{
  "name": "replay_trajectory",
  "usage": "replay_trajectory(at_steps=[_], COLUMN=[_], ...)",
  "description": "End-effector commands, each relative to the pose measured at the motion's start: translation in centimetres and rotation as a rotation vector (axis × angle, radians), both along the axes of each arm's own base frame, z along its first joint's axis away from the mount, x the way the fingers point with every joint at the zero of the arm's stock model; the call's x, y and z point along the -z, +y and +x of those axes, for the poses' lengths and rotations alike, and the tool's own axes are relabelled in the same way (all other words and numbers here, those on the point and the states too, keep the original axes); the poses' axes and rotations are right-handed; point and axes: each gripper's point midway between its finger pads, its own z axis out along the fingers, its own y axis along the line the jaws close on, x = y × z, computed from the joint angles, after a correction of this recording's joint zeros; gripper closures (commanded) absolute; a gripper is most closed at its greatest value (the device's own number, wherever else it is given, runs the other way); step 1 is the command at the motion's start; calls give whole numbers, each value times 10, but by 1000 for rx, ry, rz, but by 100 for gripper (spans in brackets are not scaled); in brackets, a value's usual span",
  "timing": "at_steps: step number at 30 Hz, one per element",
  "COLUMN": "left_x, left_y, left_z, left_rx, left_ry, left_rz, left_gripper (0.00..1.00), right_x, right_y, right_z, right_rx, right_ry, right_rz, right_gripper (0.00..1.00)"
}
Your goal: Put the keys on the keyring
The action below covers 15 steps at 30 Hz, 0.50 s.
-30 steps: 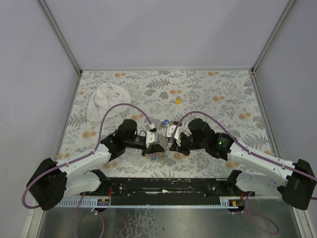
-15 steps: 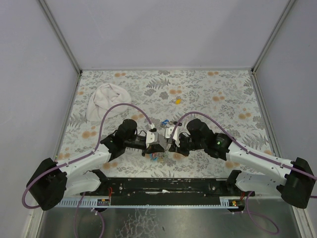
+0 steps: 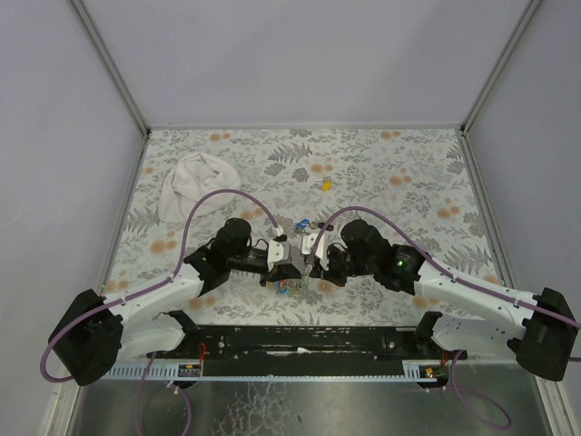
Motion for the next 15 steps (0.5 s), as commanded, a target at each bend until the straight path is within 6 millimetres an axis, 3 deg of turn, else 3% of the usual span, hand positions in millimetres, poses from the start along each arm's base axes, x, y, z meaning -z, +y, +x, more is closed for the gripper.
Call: replay_trajectory(at_steps=[1, 15], left_x=[-25, -24], left_y=[-9, -9], left_z=[4, 5], left_rx=[18, 20], left_ry=[-62, -59], left_rz=[-64, -60], left_gripper=[100, 100], right_x=[-26, -26], right_y=[8, 8], right_z=[7, 7], right_rx=[3, 3], right_ry=[-68, -74], right_rz=[57, 57], right_gripper=[100, 100])
